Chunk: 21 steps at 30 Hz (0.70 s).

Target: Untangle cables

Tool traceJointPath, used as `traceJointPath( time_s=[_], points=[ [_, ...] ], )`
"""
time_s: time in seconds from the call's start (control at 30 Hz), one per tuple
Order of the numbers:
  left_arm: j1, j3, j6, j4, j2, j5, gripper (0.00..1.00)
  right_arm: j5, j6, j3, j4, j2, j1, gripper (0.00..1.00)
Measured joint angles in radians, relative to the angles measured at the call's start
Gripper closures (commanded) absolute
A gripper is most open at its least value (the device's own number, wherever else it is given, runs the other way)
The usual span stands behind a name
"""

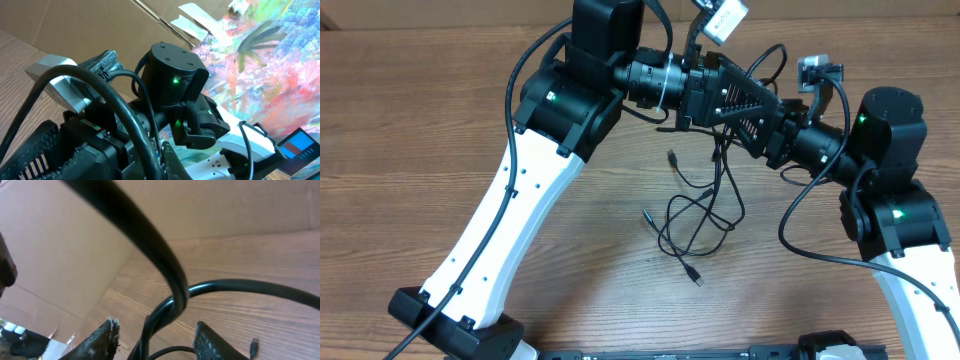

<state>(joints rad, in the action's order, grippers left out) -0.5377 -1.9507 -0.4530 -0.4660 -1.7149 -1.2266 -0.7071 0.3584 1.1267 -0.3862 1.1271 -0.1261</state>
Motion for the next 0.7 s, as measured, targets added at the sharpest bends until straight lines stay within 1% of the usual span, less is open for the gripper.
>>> traceJointPath(
  time_s=[0.03,0.07,0.1,0.47,0.7],
  points=[
    [0.0,0.0,-0.003,0.0,0.0,0.0,0.96,0.0,0.004,0.0,0.002,0.0,0.0,0.83],
    [0.0,0.0,-0.006,0.001,0.0,0.0,0.96,-0.002,0.002,0.0,0.003,0.0,0.0,0.91],
    [0.0,0.0,-0.01,0.002,0.0,0.0,0.96,-0.003,0.005,0.0,0.002,0.0,0.0,0.96],
    [0.0,0.0,-0.028,0.019,0.0,0.005,0.96,-0.015,0.013,0.0,0.003,0.0,0.0,0.96],
    [0.021,0.0,-0.043,0.009,0.0,0.068,0.96,-0.072,-0.012,0.0,-0.011,0.0,0.0,0.96]
  ],
)
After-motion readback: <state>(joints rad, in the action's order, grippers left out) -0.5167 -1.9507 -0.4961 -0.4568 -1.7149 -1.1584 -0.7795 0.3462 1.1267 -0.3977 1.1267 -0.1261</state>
